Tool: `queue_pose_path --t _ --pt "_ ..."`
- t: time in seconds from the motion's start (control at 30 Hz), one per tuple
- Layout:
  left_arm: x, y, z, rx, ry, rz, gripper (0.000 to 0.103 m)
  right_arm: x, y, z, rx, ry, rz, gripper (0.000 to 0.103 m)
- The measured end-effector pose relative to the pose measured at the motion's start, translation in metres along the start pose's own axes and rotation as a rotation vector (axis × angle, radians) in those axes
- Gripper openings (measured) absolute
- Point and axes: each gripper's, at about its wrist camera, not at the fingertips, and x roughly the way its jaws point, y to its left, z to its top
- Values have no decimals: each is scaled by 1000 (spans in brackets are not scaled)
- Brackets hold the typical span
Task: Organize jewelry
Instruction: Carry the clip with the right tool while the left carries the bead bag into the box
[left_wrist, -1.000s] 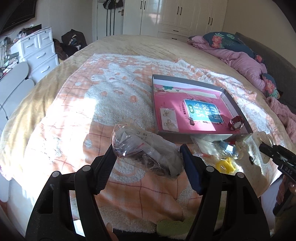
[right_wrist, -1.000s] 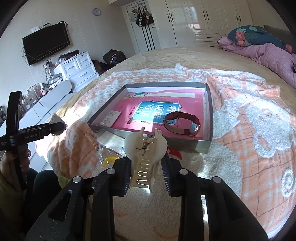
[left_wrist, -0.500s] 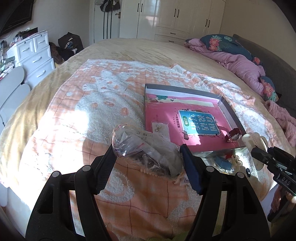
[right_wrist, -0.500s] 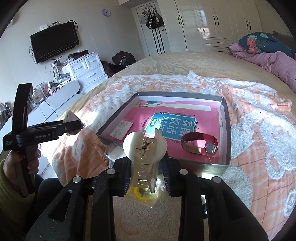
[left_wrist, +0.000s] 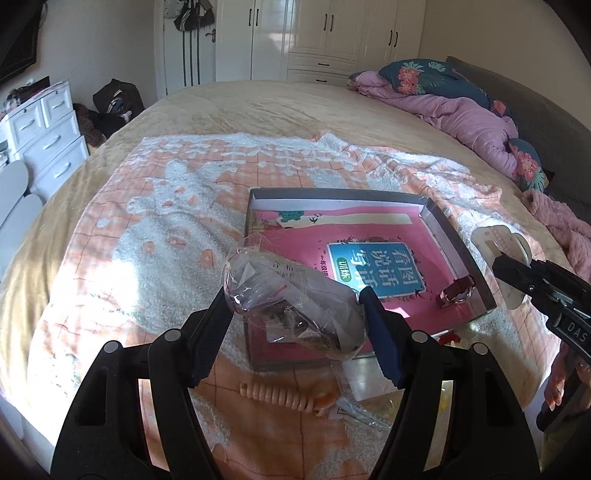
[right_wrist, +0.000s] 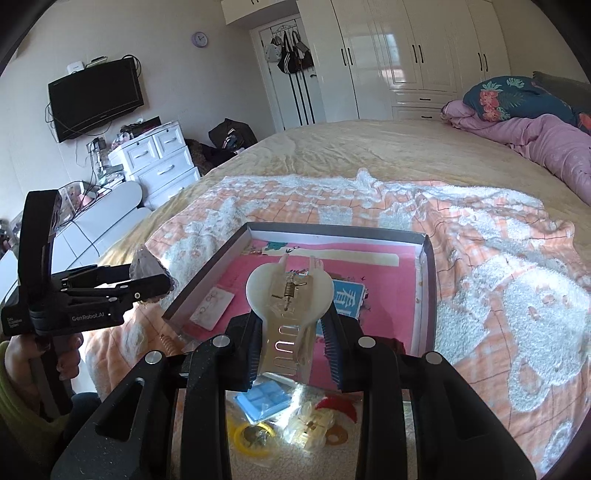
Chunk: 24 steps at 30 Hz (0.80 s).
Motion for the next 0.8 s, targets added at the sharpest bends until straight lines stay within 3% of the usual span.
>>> queue_pose_path --t 0.8 --pt "79 -41 13 63 113 -70 62 42 -63 21 51 40 -119 28"
